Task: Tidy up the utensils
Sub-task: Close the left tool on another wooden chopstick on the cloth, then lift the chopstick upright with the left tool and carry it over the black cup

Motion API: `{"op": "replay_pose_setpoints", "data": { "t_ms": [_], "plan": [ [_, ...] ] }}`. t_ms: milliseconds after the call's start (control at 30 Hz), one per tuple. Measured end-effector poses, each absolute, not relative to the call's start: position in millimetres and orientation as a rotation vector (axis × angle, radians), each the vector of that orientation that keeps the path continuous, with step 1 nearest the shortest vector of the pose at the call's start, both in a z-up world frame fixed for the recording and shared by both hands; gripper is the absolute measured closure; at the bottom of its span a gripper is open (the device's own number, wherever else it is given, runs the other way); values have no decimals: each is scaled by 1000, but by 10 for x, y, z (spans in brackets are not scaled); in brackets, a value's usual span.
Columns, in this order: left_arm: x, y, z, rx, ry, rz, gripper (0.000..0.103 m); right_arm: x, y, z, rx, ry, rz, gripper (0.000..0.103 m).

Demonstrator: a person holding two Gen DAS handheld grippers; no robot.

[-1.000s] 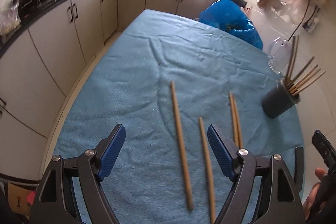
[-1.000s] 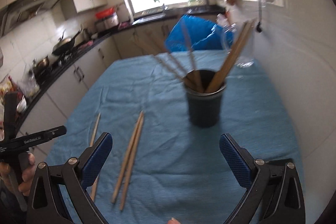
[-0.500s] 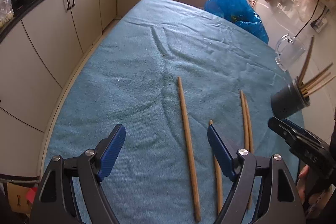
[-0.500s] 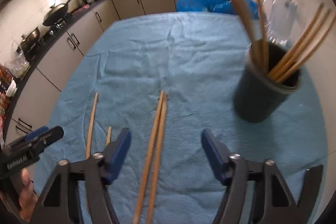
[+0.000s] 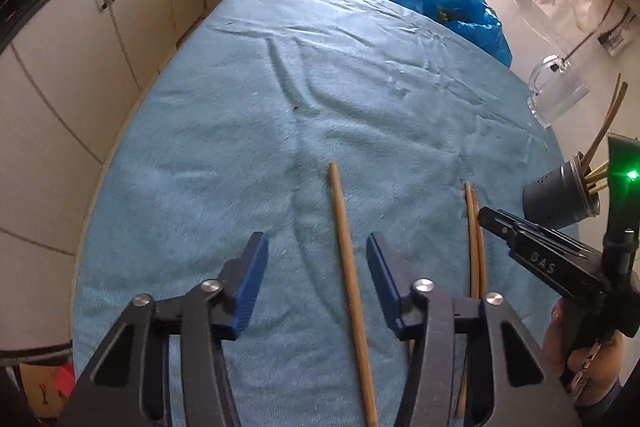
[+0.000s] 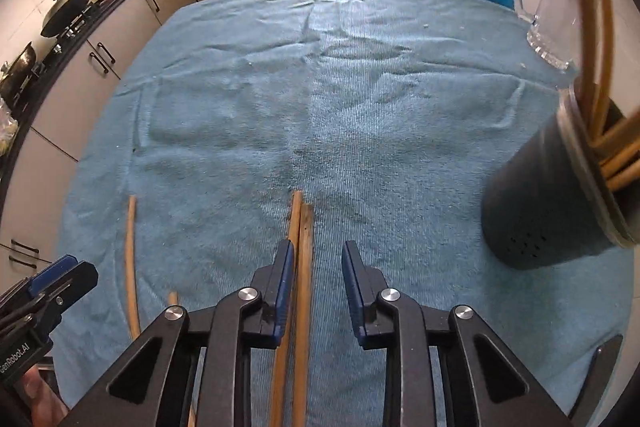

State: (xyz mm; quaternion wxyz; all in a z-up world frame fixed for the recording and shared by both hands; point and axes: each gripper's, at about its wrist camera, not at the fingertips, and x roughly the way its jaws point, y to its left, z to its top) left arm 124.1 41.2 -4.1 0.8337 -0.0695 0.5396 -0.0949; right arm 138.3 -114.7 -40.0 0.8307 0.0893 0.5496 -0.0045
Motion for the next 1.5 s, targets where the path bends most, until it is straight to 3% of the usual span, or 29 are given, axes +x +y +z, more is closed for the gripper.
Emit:
{"op": "replay_pose_setpoints", "data": {
  "t_ms": [33,400,533,767,833,1067,1500],
  "plan": [
    [1265,380,-44,-136,1147,-199,63,1395,-1151,-411,189,1169,-9,78],
    [1452,189,-144,-78,1188,-182,72,1474,-1119,-497,122,1194,-13,83],
    [1567,116,-243,-58,1221,-166,87,1513,-1070,-501,84,1196,-19,83],
    [1724,-39,-330,-13,1232,-117,88,1596,-1011,-504,32,1222,-16,83],
    [1734,-82,-334,13,1222,-87,97,1615,-1002,-502,15,1217,-3,90],
    [1568,66,-162,-62,1155,-144,98,1532,-1157,-441,106,1179,28,94],
    [769,259,859,-138,865,-238,98,579,-1092,574,115,775,145,95]
  ]
}}
